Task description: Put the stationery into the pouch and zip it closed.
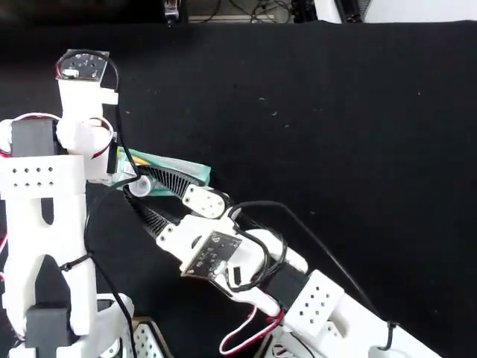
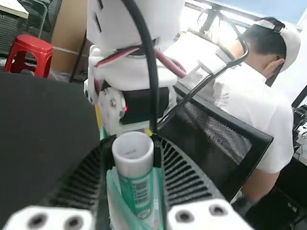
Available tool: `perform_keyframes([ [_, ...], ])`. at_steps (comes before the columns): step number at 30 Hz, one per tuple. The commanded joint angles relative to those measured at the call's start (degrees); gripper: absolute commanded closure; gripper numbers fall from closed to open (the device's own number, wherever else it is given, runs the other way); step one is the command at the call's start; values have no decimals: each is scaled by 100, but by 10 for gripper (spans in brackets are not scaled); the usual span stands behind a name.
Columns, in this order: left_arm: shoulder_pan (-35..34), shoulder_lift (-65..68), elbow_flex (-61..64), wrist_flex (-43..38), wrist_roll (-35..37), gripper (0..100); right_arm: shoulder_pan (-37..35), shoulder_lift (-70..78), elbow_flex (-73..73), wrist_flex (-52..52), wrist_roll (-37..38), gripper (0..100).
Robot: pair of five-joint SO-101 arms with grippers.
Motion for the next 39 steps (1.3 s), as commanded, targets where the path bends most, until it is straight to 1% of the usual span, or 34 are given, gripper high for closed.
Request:
perform_keyframes([
  [1,-66,70,31,35,26,970,-26,40,-629,870,-26,982],
  [4,-66,79,40,35,26,970,-26,40,-1209,2057,-26,969],
  [6,-66,79,40,35,26,970,-26,40,-1666,2734,-44,910],
  [8,-66,79,31,35,26,970,-26,31,-2141,3385,-369,828],
  [10,-66,79,40,35,26,970,44,31,-2615,4018,-897,763],
  [12,-66,79,40,35,18,970,255,31,-3073,4580,-1266,725],
  [17,-66,79,40,35,18,970,1222,-4,-4163,5398,-1380,719],
  [19,-66,79,40,35,18,970,1758,-4,-4470,5538,-1389,719],
  [21,-66,79,40,35,18,970,2400,-4,-4479,5565,-1389,719],
  [23,-66,79,40,35,18,970,2760,-4,-4145,5582,-1407,719],
  [24,-66,79,40,35,18,970,2778,-13,-3873,5600,-1380,719],
  [27,-66,79,48,-35,9,970,2743,-4,-3213,6101,-1319,716],
  [31,-92,79,48,-79,9,970,2295,-110,-2818,6971,-607,716],
  [35,-66,79,48,-79,9,970,1538,-699,-2598,7446,-264,716],
  [39,-66,79,48,-79,9,970,862,-1349,-2545,7525,-308,716],
])
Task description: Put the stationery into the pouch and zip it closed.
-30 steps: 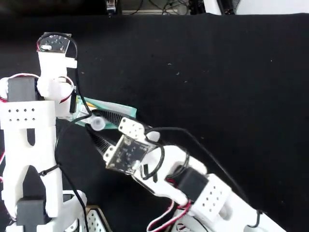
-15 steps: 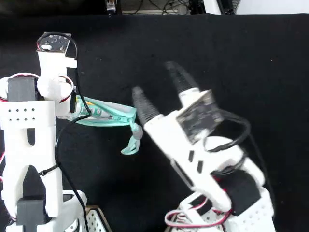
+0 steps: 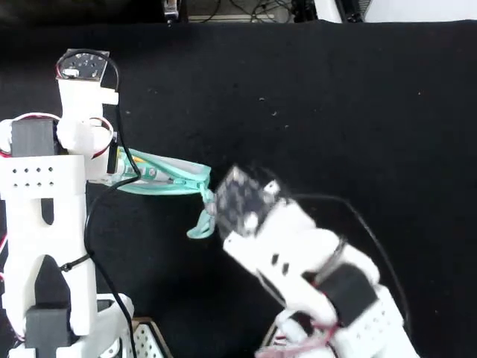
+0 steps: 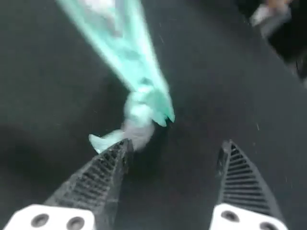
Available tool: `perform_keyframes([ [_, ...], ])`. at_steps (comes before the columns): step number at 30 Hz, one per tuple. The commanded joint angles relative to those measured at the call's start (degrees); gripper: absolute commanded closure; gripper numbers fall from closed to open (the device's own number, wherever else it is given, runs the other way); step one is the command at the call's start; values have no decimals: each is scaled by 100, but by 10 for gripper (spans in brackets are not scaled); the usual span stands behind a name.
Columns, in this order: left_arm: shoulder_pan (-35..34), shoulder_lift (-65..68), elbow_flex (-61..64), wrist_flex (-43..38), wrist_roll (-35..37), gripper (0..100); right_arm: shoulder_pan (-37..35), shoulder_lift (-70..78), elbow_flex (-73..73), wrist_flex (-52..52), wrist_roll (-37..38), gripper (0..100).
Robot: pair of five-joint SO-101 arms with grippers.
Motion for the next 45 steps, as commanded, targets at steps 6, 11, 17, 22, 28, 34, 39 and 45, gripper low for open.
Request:
perform_keyframes([
  [6,-84,79,40,-70,9,970,-721,-523,602,-686,44,716],
  [11,-101,79,40,-62,0,970,-695,-488,1543,-2004,44,719],
  [17,-101,79,40,-53,-9,970,-290,-585,1631,-2400,44,800],
  [22,-101,79,40,-53,-9,970,-264,-884,1464,-2409,88,992],
  [28,-101,79,40,-44,-9,970,-237,-989,1490,-2330,97,986],
  [34,-101,79,40,-35,-9,970,53,-998,1437,-2268,536,986],
  [39,-101,79,40,-35,-9,970,404,-963,1464,-2268,809,986],
  [45,-92,79,40,-35,-9,970,422,-945,1473,-2277,782,985],
])
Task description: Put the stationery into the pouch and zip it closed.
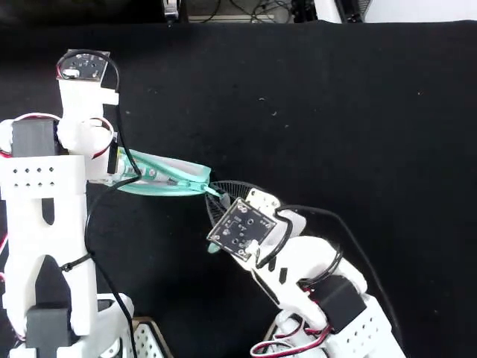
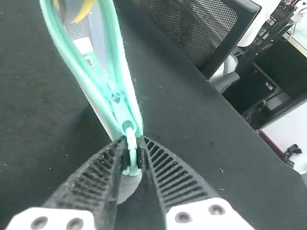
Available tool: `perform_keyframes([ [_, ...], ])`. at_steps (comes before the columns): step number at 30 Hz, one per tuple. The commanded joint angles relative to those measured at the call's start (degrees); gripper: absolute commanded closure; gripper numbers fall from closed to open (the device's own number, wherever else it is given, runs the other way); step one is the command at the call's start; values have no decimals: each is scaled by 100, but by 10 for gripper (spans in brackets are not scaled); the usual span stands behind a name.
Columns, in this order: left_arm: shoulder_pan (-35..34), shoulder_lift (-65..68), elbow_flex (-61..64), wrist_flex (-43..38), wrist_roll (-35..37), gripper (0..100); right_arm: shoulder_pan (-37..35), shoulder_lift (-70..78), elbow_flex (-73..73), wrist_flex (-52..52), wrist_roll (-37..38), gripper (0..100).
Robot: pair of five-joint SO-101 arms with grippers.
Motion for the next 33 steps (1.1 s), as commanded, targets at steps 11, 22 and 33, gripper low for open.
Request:
perform_keyframes([
  [11,-48,79,40,-44,18,970,105,-22,330,-44,26,895],
  [22,-48,79,40,-53,18,970,105,-48,84,-53,35,986],
  [33,-48,79,40,-44,18,970,97,-22,312,-149,-563,828],
])
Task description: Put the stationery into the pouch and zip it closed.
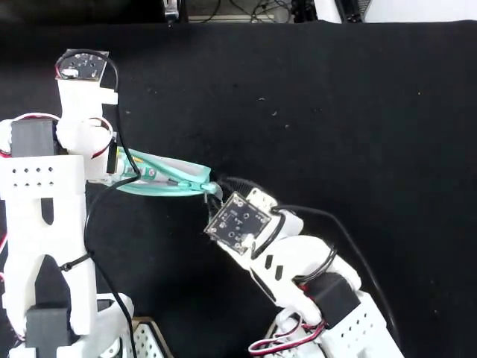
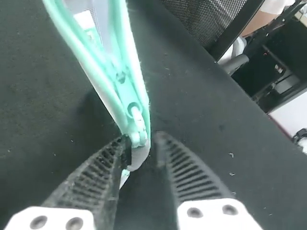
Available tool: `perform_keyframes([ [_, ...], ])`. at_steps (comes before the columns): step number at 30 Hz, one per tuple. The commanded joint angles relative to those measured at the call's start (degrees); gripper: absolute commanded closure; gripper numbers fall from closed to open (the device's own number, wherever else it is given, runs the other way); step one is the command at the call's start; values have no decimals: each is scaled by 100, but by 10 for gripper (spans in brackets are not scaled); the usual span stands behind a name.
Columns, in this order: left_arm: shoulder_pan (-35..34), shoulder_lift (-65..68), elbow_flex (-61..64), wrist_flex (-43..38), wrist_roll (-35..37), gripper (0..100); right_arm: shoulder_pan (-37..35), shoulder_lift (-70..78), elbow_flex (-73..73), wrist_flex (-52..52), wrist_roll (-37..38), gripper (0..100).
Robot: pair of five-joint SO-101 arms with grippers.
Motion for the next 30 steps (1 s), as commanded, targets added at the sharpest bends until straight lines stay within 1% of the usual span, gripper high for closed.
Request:
perform_keyframes([
  [1,-48,79,48,-44,18,970,62,-22,22,-229,-299,829],
  [5,-48,79,48,-44,18,970,62,-22,224,-519,-325,845],
  [12,-48,79,48,-62,18,970,62,-22,374,-571,-325,855],
  [17,-48,79,48,-62,26,970,-369,22,382,-809,-299,854],
  [21,-48,79,48,-53,26,970,-404,497,286,-1011,-290,854],
  [27,-48,79,48,-53,26,970,-413,1112,13,-976,-281,856],
  [30,-48,79,48,-53,26,970,-404,1059,-57,-967,-273,924],
])
